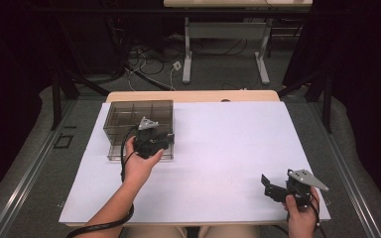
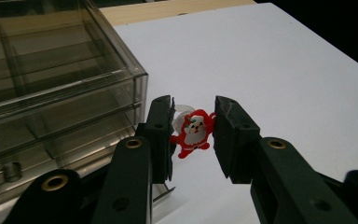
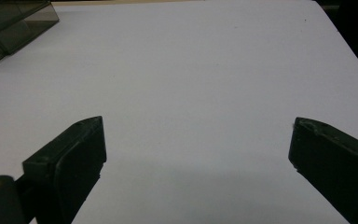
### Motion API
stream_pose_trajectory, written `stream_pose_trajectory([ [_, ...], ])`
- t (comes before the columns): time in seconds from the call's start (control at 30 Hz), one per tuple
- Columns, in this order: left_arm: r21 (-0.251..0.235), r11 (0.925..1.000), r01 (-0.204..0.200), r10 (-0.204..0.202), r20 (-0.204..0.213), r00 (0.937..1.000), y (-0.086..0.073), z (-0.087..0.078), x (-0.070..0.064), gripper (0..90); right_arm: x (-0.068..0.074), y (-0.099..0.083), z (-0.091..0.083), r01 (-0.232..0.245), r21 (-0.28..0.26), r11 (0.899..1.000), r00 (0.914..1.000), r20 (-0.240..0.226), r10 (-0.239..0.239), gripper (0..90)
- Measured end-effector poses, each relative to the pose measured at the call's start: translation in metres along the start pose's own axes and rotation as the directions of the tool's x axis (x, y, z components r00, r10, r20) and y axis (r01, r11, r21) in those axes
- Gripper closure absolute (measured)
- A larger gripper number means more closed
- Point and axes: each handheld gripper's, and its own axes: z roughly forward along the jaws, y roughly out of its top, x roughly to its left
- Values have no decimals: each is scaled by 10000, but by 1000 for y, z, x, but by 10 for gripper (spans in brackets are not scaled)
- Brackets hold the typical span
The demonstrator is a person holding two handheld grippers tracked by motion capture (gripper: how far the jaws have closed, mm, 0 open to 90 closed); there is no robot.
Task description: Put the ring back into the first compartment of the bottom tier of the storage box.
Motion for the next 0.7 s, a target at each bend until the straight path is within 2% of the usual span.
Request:
stream_pose_trajectory([
  [0.2, 8, 9999, 115, -115, -228, 9997, 2, -7, 12, 678, 0, 0, 1, -7, 2, 10000, 10000, 24, 7, 38],
  [0.23, -106, 9998, 148, -151, -285, 9995, 2, -8, 14, 678, 0, 0, 0, -10, 23, 10000, 10000, 25, 10, 38],
  [0.3, 3, 9998, 178, -178, -292, 9994, 3, -11, 18, 678, 0, 0, 1, 7, 2, 10000, 10000, 39, -7, 38],
  [0.4, -116, 9992, 385, -389, -397, 9985, 3, -13, 22, 678, 0, 0, 1, -29, 11, 10000, 10000, 65, 29, 38],
  [0.7, -125, 9986, 517, -525, -791, 9955, -1, -21, 37, 678, -1, 0, 1, -7, -120, 9999, 10000, 61, 8, 38],
])
